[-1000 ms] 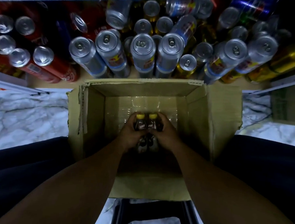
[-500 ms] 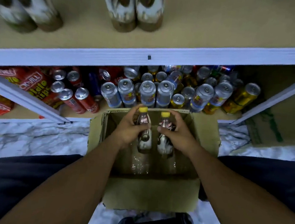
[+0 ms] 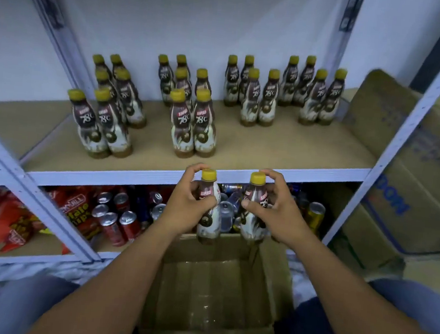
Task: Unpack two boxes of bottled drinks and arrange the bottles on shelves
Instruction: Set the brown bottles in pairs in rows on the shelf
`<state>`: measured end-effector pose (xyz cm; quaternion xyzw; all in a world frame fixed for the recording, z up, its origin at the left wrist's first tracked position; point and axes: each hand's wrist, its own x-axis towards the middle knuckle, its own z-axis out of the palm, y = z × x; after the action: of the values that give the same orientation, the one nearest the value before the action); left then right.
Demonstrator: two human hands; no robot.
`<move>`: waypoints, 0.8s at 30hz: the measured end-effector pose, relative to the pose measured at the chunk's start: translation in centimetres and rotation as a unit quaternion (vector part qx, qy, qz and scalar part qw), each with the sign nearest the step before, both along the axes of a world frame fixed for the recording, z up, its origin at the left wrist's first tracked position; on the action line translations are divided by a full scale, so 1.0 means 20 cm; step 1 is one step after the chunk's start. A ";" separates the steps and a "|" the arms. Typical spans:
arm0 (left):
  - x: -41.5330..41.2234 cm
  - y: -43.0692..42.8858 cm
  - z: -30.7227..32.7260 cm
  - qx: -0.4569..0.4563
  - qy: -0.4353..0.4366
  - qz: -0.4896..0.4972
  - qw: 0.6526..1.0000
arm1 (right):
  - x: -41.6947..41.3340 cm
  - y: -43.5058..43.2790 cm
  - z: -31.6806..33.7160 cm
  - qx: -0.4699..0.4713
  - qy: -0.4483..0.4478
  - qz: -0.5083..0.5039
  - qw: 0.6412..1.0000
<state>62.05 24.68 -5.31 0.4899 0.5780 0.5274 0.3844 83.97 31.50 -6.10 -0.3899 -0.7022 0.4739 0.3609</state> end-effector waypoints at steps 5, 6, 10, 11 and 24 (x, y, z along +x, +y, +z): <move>0.09 0.11 0.27 0.064 0.010 -0.013 0.998 | 0.06 0.13 0.25 0.077 0.006 -0.043 0.996; 0.10 0.14 0.31 0.074 0.014 -0.013 0.997 | 0.07 0.16 0.29 0.086 0.011 -0.048 0.995; 0.17 0.28 0.43 0.099 0.040 -0.025 0.994 | 0.11 0.29 0.42 0.117 0.019 -0.079 0.990; 0.19 0.31 0.44 0.100 0.042 -0.028 0.994 | 0.12 0.32 0.44 0.124 0.018 -0.086 0.988; 0.28 0.62 0.42 0.117 0.007 0.008 0.993 | 0.14 0.62 0.41 0.144 0.040 -0.107 0.983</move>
<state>67.59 37.14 3.09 0.5307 0.5193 0.5905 0.3162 86.82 43.84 2.05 -0.3873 -0.7022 0.3421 0.4898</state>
